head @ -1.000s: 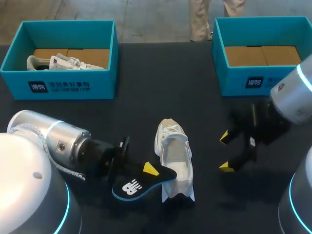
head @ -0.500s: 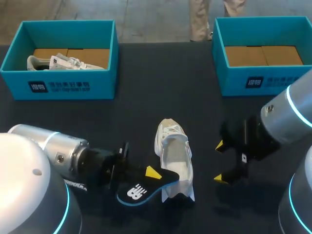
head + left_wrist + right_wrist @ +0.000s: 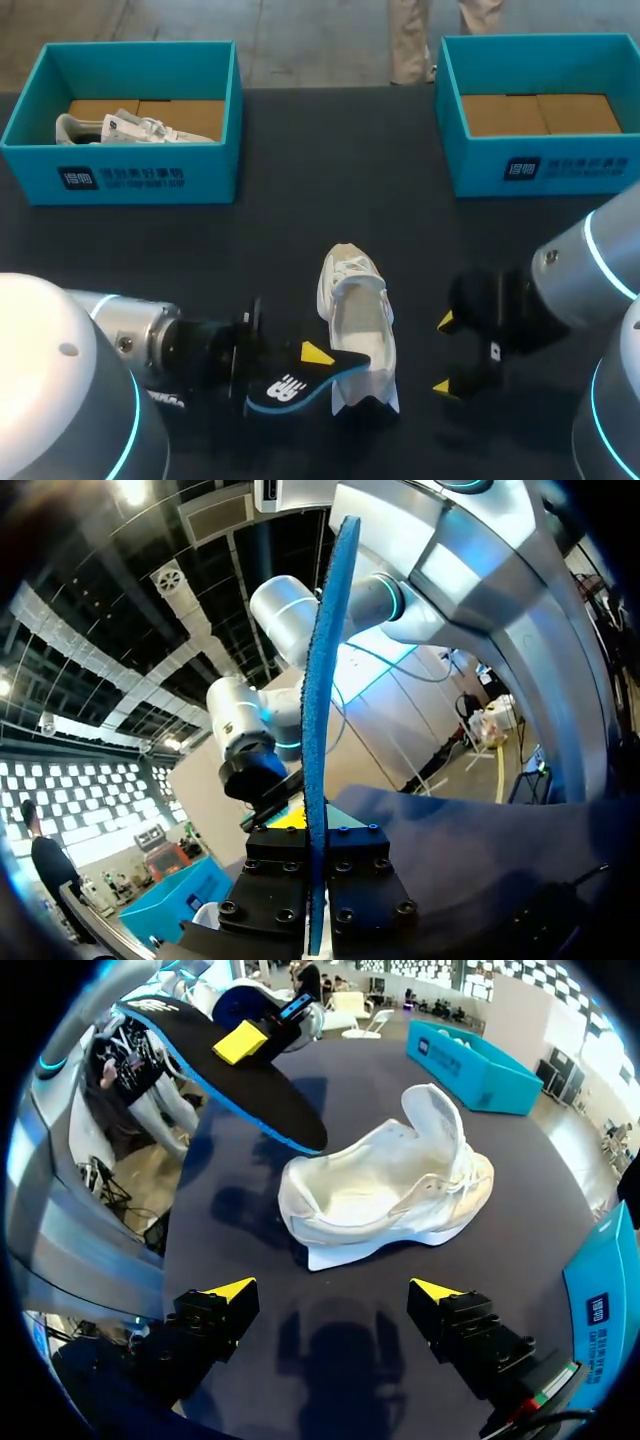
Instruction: Take the shoe out of the shoebox, open the shoe tongue, remove and reinsert the insole, then place the shoe into the shoebox
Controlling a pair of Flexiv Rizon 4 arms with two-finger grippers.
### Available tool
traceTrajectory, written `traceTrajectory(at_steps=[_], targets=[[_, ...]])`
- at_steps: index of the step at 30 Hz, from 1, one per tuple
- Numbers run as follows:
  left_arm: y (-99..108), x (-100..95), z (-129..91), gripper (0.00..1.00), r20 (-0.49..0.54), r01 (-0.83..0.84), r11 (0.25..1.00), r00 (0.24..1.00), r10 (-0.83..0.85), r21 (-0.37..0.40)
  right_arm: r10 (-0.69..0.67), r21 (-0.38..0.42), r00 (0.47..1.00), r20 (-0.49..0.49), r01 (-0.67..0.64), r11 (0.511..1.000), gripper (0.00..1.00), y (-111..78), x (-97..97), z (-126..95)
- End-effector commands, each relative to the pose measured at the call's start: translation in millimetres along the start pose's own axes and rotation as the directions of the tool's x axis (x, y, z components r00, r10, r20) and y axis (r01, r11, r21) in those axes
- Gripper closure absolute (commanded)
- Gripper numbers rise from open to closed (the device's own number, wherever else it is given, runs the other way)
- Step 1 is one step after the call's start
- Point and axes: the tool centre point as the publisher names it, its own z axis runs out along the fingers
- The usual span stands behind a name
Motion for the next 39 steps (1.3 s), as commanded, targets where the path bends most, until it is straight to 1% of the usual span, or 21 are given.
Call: traceTrajectory(at_steps=[1, 10, 20, 21, 27, 28, 35, 39], targets=[[5.4, -0.5, 6.7, 1.0, 0.029, 0.019, 1.0, 0.999, -0.019, -0.001, 0.002, -0.008, 1.0, 0.006, -0.002, 1.0, 0.0, 0.3, 2.6, 13.1], [20.1, -5.8, 18.4, 1.0, 0.054, 0.054, 0.998, 0.997, -0.053, -0.01, 0.023, -0.009, 1.0, 0.013, -0.023, 1.0, 0.0, -0.3, 8.1, 23.7], [30.2, -8.5, 31.5, 1.0, 0.054, 0.062, 0.998, 0.997, -0.06, -0.022, 0.023, -0.009, 1.0, 0.013, -0.023, 1.0, 0.0, -0.3, 8.1, 23.7], [30.4, -8.3, 32.4, 1.0, 0.053, 0.062, 0.998, 0.997, -0.061, -0.022, 0.028, 0.008, 1.0, 0.014, -0.028, 1.0, 0.0, -0.1, 7.9, 24.6], [33.8, -8.2, 34.1, 1.0, 0.051, 0.071, 0.997, 0.996, -0.07, -0.024, 0.023, 0.028, 1.0, 0.012, -0.023, 0.999, 0.0, -0.6, 5.0, 30.7], [34.5, -7.7, 34.4, 1.0, 0.05, 0.073, 0.997, 0.996, -0.072, -0.025, 0.022, 0.045, 1.0, 0.008, -0.022, 0.999, 0.0, -1.0, 4.4, 31.5], [39.1, -6.1, 33.4, 1.0, 0.05, 0.078, 0.996, 0.996, -0.075, -0.043, 0.04, 0.098, 0.999, -0.004, -0.04, 0.994, 0.0, 0.1, -1.1, 35.4], [39.8, -6.0, 32.7, 1.0, 0.053, 0.076, 0.996, 0.996, -0.073, -0.047, 0.046, 0.104, 0.999, -0.013, -0.044, 0.994, 0.0, 2.4, -4.9, 36.5]])
